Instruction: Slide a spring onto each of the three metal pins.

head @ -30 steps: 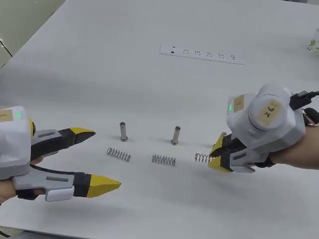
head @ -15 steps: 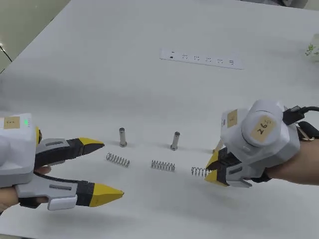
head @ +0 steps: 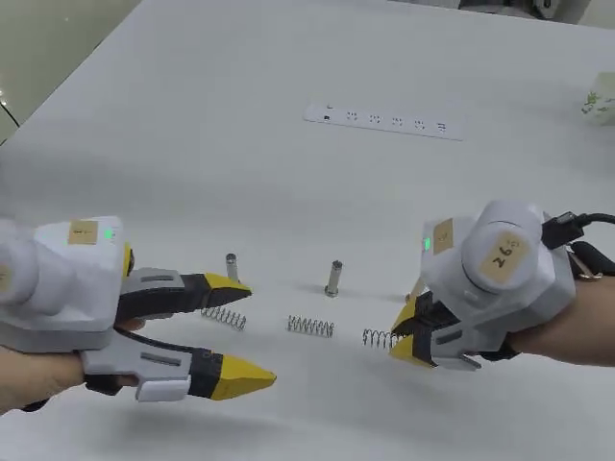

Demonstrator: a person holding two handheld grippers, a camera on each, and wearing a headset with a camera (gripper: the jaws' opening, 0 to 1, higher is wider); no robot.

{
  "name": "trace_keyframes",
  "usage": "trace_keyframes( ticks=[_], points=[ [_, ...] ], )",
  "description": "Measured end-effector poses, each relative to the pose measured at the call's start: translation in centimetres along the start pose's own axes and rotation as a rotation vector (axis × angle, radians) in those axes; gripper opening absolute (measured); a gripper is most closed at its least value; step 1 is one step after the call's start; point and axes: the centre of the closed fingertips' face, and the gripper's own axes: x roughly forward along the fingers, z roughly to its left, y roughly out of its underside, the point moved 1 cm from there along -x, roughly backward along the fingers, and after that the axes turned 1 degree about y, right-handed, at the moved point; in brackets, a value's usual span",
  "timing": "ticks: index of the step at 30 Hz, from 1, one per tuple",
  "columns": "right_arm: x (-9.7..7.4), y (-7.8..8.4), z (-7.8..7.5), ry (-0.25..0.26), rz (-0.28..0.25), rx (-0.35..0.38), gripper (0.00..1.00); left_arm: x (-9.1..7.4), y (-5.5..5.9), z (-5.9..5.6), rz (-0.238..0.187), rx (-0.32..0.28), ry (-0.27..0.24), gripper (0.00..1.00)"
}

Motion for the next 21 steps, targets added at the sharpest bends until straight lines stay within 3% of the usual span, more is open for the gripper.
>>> trace_keyframes(
  ticks=[10,21],
  points=[
    [-0.4,-1.0,0.5,0.009,-0.011,-0.033,0.08,2.9,-0.5,-0.7,0.015,0.036,0.069,0.4],
    [-0.7,-2.1,0.9,0.006,-0.037,-0.058,0.08,5.1,-1.2,-0.9,0.015,0.082,0.101,0.3]
  ],
)
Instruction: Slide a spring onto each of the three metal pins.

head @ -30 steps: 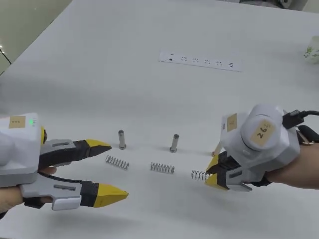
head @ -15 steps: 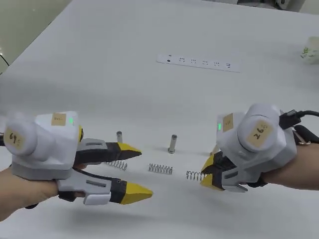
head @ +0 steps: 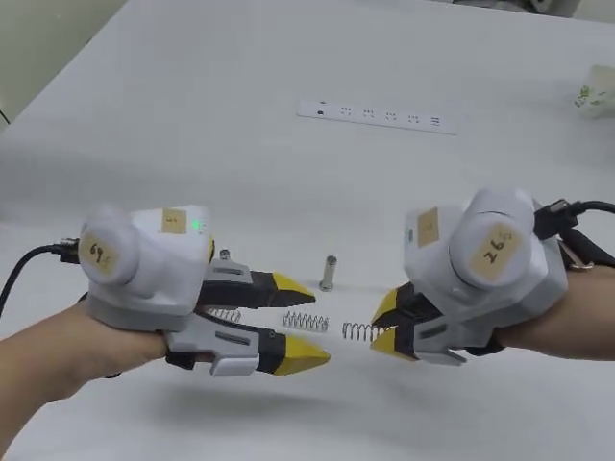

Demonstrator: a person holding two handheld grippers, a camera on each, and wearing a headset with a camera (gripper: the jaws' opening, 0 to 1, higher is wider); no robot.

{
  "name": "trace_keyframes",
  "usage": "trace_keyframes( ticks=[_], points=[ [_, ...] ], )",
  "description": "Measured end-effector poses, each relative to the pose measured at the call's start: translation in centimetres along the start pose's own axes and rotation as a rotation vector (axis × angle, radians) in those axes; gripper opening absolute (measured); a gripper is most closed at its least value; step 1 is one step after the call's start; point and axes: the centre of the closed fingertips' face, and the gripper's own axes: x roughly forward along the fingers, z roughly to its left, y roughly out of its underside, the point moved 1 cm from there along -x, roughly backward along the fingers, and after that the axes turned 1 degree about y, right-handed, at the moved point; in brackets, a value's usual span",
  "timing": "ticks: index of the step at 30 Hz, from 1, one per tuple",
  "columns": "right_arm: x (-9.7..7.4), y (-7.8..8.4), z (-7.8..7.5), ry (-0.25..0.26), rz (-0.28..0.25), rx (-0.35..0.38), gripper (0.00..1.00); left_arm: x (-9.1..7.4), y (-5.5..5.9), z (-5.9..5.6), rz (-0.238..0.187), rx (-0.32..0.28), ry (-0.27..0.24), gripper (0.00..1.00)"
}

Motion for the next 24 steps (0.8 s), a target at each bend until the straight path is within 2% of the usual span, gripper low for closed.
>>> trace_keyframes(
  ticks=[5,10,20,24],
  points=[
    [-0.1,-0.2,0.1,-0.002,-0.008,0.0,0.08,1.0,-0.4,-0.2,-0.014,0.005,0.018,0.26],
    [-0.2,-0.4,0.2,-0.004,-0.019,0.002,0.08,1.8,-0.3,-0.5,-0.011,0.016,0.037,0.24],
    [-0.6,-0.6,0.3,-0.002,-0.033,0.002,0.08,2.7,-0.4,-0.9,-0.021,0.036,0.059,0.12],
    [-0.6,-0.6,0.4,-0.004,-0.032,-0.002,0.08,2.8,-0.7,-0.9,-0.04,0.034,0.061,0.08]
  ],
)
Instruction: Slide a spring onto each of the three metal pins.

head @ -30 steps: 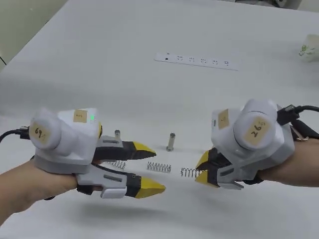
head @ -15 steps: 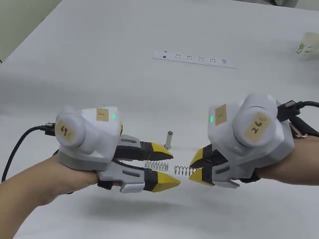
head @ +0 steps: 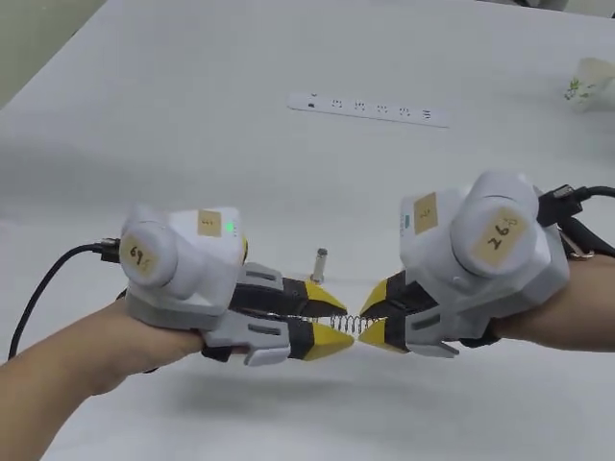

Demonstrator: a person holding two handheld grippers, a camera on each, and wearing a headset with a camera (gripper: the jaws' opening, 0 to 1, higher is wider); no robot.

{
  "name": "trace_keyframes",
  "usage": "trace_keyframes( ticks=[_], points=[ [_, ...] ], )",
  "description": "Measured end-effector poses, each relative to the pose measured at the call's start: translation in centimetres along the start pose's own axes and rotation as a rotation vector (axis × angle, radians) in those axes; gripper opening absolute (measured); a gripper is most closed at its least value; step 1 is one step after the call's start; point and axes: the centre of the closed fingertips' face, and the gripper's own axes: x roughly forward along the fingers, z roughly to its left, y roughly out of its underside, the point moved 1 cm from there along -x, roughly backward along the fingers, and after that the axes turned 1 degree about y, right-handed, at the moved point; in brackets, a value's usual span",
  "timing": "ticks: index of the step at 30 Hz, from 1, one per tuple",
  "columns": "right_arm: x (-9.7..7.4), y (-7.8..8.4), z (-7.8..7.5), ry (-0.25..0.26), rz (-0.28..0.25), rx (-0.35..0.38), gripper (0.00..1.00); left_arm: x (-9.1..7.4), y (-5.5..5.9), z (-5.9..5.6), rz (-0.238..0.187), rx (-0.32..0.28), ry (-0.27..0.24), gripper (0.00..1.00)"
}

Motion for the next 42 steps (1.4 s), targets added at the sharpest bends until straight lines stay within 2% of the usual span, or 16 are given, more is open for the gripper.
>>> trace_keyframes(
  ticks=[4,12,16,25,28,34,42],
  points=[
    [0.0,-0.1,0.0,0.002,-0.004,0.002,0.08,0.1,0.2,0.0,0.007,0.007,0.006,0.04],
    [0.2,0.1,0.0,0.003,-0.01,0.007,0.08,0.2,0.3,-0.2,0.004,0.025,0.007,0.02],
    [0.3,0.3,0.1,-0.007,-0.028,0.035,0.08,0.2,0.4,-0.3,0.006,0.013,0.017,0.02],
    [0.4,0.7,0.7,-0.022,-0.037,0.028,0.09,0.5,0.7,-0.8,0.016,-0.003,0.045,0.02],
    [0.3,0.7,0.8,-0.027,-0.047,0.036,0.12,0.5,0.7,-0.8,0.016,-0.004,0.044,0.02],
    [0.2,2.1,0.4,-0.011,-0.044,0.066,0.14,0.2,0.6,-0.5,0.013,-0.01,0.045,0.02],
    [0.0,2.2,0.5,-0.006,-0.091,0.086,0.12,0.5,0.6,-0.9,0.016,-0.01,0.058,0.02]
  ],
)
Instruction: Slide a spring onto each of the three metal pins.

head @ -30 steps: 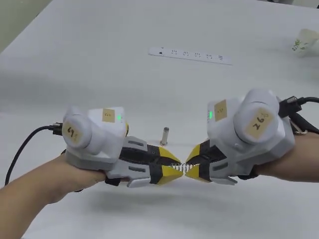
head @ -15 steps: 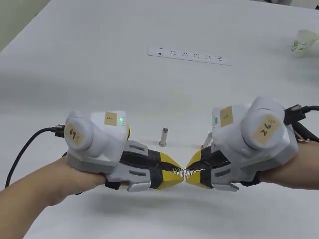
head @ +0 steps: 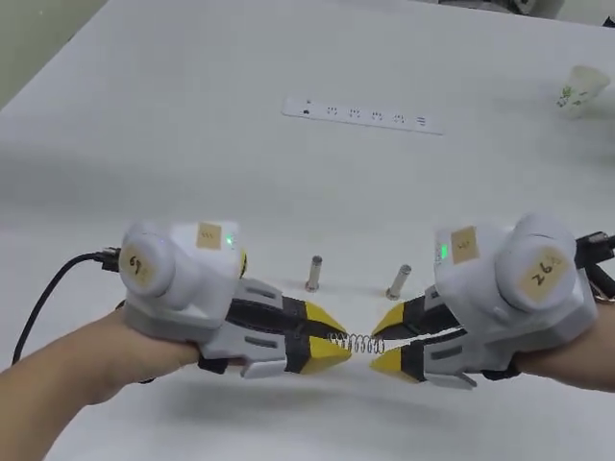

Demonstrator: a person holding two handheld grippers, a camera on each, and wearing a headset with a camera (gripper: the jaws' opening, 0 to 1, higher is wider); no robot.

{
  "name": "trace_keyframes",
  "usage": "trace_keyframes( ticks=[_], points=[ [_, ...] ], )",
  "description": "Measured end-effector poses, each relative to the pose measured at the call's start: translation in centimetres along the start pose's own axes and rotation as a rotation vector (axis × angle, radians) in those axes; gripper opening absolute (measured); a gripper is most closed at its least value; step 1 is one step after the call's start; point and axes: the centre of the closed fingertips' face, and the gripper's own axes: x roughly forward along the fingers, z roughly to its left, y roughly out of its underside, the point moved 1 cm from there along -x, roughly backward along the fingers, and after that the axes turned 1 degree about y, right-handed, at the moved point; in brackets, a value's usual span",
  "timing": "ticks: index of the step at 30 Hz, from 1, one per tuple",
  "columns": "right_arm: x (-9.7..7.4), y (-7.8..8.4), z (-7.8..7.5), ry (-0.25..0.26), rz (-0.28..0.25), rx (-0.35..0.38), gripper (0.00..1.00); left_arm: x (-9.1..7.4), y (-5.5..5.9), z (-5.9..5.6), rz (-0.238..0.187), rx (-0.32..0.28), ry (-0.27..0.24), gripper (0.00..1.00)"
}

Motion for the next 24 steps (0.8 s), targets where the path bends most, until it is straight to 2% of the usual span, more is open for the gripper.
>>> trace_keyframes(
  ticks=[5,6,7,15,24],
  points=[
    [0.0,0.3,0.2,-0.01,0.014,0.011,0.09,0.1,-0.1,-0.1,0.002,0.002,0.005,0.02],
    [0.0,0.2,0.2,-0.007,0.01,0.003,0.09,0.2,0.0,-0.2,0.005,0.003,0.006,0.02],
    [-0.1,0.0,-0.1,0.013,0.002,-0.046,0.09,0.1,0.0,-0.1,0.008,0.008,0.001,0.02],
    [-0.8,-0.5,-0.1,0.0,-0.019,-0.049,0.08,0.1,0.1,0.0,0.006,0.012,-0.001,0.02],
    [-1.7,-2.1,-0.1,-0.034,-0.111,-0.015,0.08,0.0,0.4,0.2,0.008,0.013,-0.007,0.02]
  ],
)
